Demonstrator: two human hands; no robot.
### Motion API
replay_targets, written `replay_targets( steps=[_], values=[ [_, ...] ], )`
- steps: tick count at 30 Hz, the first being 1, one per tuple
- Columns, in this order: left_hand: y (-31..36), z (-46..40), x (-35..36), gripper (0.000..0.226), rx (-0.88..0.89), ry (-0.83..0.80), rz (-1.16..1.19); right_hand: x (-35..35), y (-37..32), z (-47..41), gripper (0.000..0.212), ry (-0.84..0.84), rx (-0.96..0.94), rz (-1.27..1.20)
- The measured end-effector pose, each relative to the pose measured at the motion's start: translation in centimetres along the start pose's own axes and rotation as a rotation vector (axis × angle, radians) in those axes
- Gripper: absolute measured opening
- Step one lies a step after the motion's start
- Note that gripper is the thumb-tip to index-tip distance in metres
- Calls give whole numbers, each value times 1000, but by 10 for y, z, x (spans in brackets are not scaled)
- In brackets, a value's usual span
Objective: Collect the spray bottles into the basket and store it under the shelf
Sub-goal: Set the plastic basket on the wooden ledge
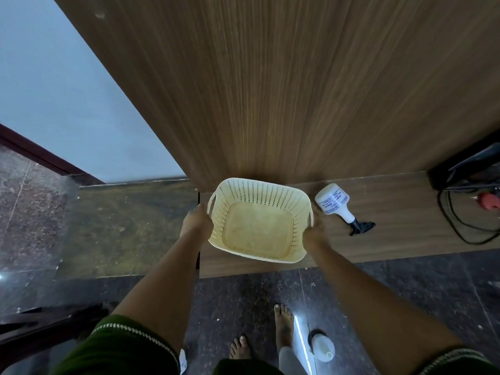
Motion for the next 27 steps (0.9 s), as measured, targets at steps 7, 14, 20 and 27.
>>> replay_targets(
  steps=[7, 14, 20, 27],
  values=[
    [-17, 29, 11, 20, -10, -13, 78, 0, -32, -21, 41, -6, -130, 122],
    [-29, 39, 22, 19, -49, -49, 138, 11, -15, -37, 44, -38, -104, 119],
    [-28, 40, 21, 21, -56, -84, 140, 14, -8, -47, 43, -4, -117, 141],
    [-9, 55, 10, 57, 67, 167, -12, 9, 1, -49, 62, -44, -114, 81]
  ],
)
Point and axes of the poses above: each hand's wrist, its own z-axis away from the middle knuckle, its own x-axis out of the palm, y = z × x, the point moved 8 cm from there along -z, towards the middle knuckle, and after that the axes turned 7 degrees about -z, right-handed, at the moved point
